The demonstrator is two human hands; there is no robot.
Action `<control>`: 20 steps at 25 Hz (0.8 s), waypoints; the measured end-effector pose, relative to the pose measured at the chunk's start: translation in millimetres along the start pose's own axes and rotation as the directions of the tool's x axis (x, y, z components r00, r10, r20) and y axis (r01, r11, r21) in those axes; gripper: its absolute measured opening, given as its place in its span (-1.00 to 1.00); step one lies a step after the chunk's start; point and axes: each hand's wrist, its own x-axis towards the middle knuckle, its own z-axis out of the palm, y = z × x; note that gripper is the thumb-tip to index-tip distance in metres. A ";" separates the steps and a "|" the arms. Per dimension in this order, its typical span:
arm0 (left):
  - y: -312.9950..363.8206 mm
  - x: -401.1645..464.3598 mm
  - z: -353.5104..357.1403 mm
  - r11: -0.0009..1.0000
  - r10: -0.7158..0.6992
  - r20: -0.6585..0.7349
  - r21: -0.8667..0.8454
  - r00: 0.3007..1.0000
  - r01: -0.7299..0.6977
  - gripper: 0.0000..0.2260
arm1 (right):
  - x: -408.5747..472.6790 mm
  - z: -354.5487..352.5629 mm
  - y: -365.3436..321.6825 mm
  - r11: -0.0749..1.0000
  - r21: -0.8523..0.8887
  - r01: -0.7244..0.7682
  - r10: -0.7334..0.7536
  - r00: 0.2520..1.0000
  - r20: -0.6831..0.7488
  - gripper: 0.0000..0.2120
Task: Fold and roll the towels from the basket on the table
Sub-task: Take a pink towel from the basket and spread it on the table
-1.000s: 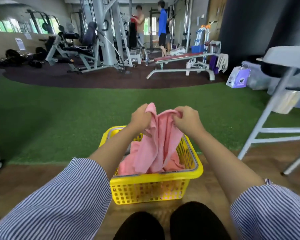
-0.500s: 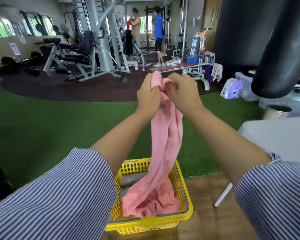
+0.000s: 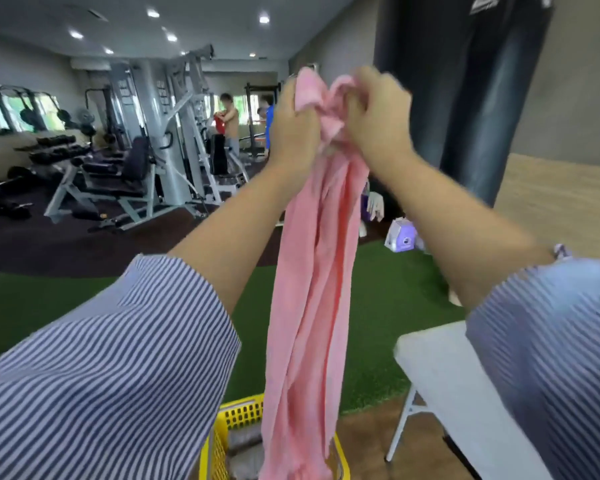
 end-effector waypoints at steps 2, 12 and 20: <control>41.9 22.5 21.5 0.997 0.052 0.007 -0.057 0.999 -0.051 -0.75 | 45.8 -41.7 -7.9 0.999 0.035 0.033 -0.029 0.993 -0.117 -0.79; -55.1 -23.2 100.4 0.933 -0.331 0.088 -0.118 0.940 0.340 -0.71 | -10.9 -65.8 137.1 0.988 -0.136 -0.070 0.093 0.981 0.171 -0.82; -171.1 2.8 151.2 0.875 -0.475 0.058 -0.080 0.878 0.478 -0.76 | -32.4 -20.4 254.3 0.969 -0.110 -0.223 0.246 0.922 0.299 -0.74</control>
